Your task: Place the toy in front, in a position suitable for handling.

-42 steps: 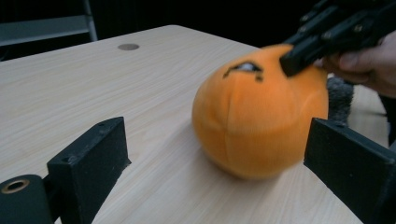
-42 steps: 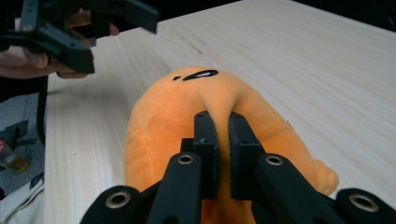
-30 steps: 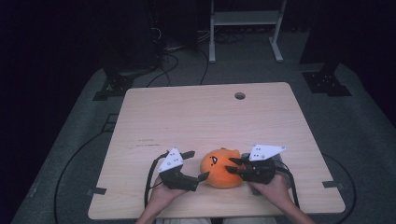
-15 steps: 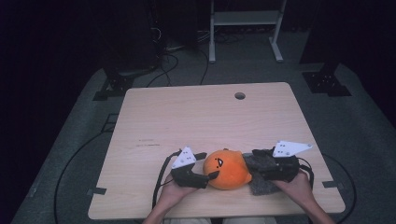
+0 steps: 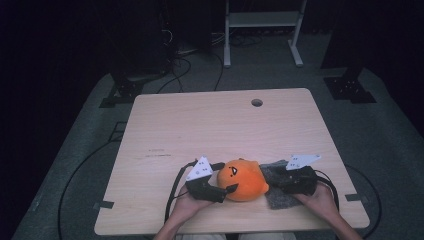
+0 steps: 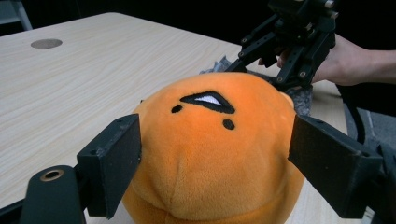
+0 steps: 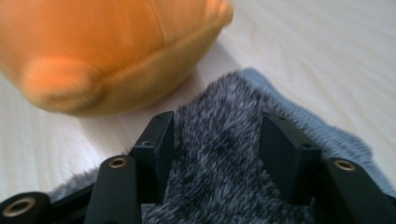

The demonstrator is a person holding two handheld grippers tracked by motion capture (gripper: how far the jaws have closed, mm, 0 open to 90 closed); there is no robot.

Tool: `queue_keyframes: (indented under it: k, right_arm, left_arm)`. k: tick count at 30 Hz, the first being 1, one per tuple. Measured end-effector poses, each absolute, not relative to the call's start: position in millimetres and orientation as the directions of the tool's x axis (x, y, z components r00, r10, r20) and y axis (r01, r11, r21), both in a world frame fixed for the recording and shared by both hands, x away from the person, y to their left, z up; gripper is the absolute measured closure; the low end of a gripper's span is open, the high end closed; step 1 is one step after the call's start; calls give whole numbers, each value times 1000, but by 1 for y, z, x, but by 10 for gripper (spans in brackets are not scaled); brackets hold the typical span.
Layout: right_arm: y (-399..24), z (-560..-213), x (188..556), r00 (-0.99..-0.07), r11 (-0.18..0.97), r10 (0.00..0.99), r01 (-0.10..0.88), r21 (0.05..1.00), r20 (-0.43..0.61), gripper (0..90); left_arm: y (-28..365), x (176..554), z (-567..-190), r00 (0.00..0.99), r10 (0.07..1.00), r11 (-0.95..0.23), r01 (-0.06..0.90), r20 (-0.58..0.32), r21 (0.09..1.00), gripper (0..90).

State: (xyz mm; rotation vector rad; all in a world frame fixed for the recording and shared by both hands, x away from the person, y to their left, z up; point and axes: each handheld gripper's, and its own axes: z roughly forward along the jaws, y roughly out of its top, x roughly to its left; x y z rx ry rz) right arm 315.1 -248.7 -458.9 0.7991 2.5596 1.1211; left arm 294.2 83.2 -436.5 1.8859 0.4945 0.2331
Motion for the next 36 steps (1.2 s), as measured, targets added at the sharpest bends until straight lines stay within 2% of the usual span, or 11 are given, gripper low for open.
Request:
queue_keyframes:
  k: [6, 9, 14, 17, 21, 29, 36]
  right_arm:
    - [-245, -471, 317, -816, 588, 578, 411, 696, -6, 510]
    - [-247, -472, 316, -810, 585, 586, 418, 695, -6, 666]
    - [-253, -472, 315, -791, 561, 611, 456, 691, 26, 788]
    - [-260, -469, 317, -769, 542, 638, 489, 683, 44, 806]
    - [-269, -459, 311, -761, 479, 641, 494, 725, 95, 809]
    - [-258, -412, 282, -834, 387, 543, 357, 850, 103, 809]
    - [-221, -402, 274, -901, 369, 420, 278, 887, 108, 806]
  left_arm:
    - [84, 292, -438, 895, 444, -327, 216, -52, 920, 201]
    - [85, 291, -439, 895, 443, -329, 219, -55, 919, 217]
    - [85, 289, -440, 900, 434, -341, 205, -40, 918, 241]
    - [86, 287, -441, 901, 433, -347, 199, -32, 916, 264]
    - [85, 286, -441, 905, 426, -363, 182, -11, 914, 301]
    - [84, 284, -441, 903, 430, -371, 176, 1, 912, 340]
    - [79, 284, -441, 901, 434, -373, 170, 9, 912, 376]
